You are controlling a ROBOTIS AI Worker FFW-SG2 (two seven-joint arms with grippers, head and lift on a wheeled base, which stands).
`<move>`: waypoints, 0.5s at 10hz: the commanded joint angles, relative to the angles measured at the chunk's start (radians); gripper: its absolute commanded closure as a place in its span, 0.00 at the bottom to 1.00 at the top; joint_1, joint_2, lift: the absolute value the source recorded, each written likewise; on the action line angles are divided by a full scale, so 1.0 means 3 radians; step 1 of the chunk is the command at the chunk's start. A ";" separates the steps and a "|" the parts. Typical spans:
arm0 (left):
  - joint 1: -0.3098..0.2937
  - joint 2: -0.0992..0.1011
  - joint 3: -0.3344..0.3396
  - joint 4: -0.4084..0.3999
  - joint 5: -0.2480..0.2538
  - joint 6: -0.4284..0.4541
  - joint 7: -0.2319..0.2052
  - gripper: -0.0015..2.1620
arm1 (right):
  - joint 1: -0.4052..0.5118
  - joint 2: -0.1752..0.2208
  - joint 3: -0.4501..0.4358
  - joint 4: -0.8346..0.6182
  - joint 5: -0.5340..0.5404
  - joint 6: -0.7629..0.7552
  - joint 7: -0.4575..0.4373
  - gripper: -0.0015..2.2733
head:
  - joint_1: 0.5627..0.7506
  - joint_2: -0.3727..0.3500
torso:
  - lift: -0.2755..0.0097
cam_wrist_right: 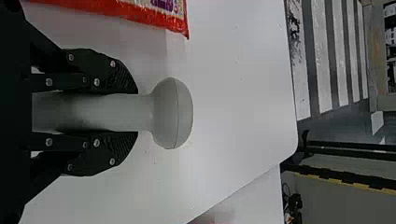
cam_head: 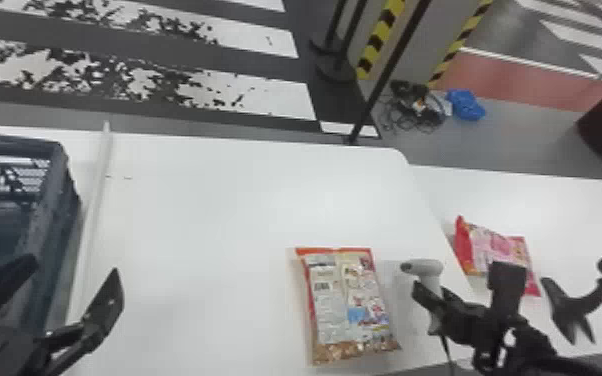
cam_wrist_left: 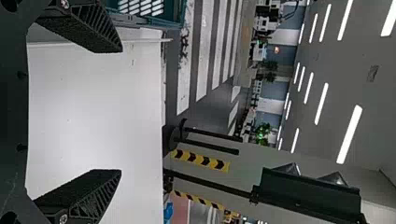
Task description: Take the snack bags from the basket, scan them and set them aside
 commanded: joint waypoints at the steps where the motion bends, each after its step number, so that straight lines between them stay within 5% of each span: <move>1: -0.0020 0.0053 0.0006 -0.0063 0.0045 0.0181 -0.0001 0.03 | 0.0263 0.0210 -0.0029 -0.0592 -0.0075 0.0069 -0.0021 0.99 | 0.70 0.03 | 0.70; 5: 0.0123 0.0027 0.0072 -0.0360 -0.0001 0.0304 0.0040 0.03 | 0.0733 0.0466 -0.0003 -0.1640 -0.0382 0.0314 -0.0026 0.99 | 0.70 0.03 | 0.70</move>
